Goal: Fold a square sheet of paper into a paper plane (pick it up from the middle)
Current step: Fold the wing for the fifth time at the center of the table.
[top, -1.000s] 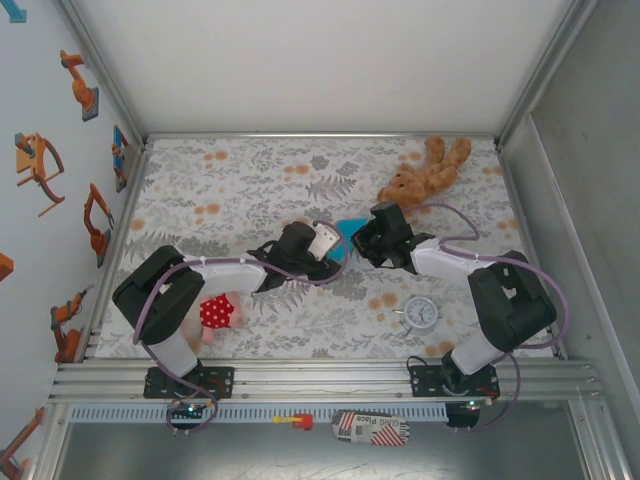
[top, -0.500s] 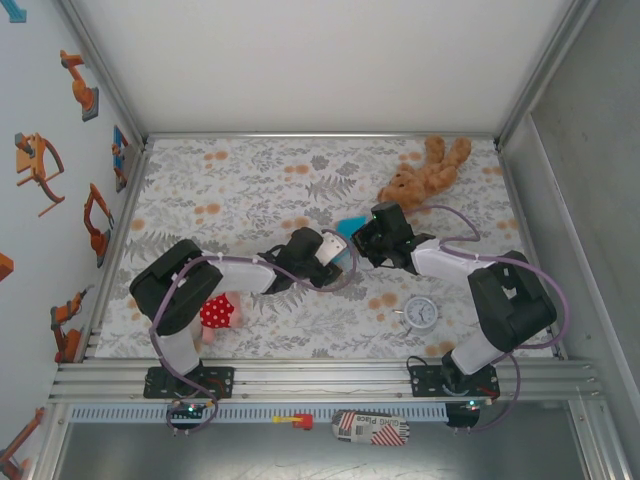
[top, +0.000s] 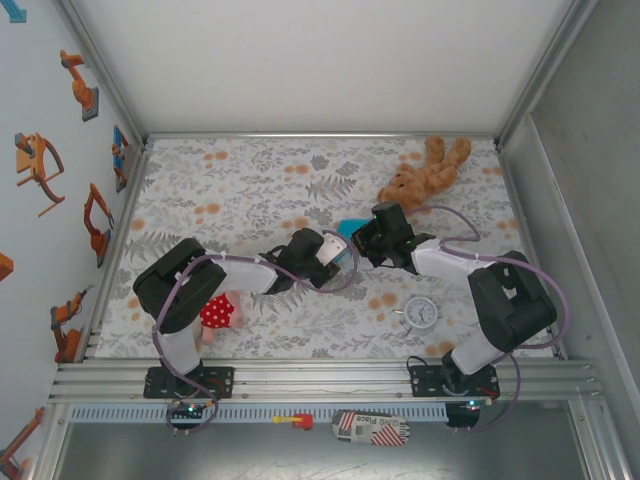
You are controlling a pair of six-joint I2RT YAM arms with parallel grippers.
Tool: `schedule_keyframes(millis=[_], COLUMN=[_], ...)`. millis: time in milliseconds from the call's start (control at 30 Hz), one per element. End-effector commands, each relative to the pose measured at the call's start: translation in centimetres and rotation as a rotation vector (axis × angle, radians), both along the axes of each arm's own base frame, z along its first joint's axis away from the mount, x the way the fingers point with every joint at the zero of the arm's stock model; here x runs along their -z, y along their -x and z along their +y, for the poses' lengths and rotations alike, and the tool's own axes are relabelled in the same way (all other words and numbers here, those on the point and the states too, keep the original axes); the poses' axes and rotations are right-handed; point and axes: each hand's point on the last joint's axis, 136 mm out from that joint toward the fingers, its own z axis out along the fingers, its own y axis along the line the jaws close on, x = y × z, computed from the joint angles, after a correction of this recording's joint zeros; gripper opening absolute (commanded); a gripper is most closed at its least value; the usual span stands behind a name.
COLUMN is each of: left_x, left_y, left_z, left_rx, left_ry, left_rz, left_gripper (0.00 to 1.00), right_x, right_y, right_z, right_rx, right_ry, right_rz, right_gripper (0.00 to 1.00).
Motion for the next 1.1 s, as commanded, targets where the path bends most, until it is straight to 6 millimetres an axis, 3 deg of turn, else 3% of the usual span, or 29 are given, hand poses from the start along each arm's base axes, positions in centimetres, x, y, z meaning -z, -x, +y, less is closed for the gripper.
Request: schedule_keyframes(millis=[0, 233, 667, 900, 1067], left_x=[-1.1, -2.3, -1.1, -0.2, 0.1], left_y=[-0.4, -0.9, -0.3, 0.1, 0.3], left_z=[-1.2, -2.0, -1.7, -1.5, -1.3], left_rx=[0.012, 0.010, 0.015, 0.015, 0.011], left_ry=[0.035, 0.076, 0.058, 0.052, 0.069], left_rz=[-0.022, -0.035, -0.003, 0.025, 0.057], left_gripper=[0.33, 0.35, 0.21, 0.14, 0.14], right_x=[0.4, 0.6, 0.9, 0.3, -0.1], right_y=[0.3, 0.4, 0.6, 0.4, 0.4], right_z=[-0.3, -0.3, -0.3, -2.0, -4.9], right_rx=[0.009, 0.007, 0.000, 0.011, 0.040], right_ry=[-0.006, -0.003, 0.001, 0.053, 0.126], right_rz=[0.022, 0.029, 0.037, 0.020, -0.002], right_gripper=[0.00, 0.00, 0.00, 0.51, 0.62])
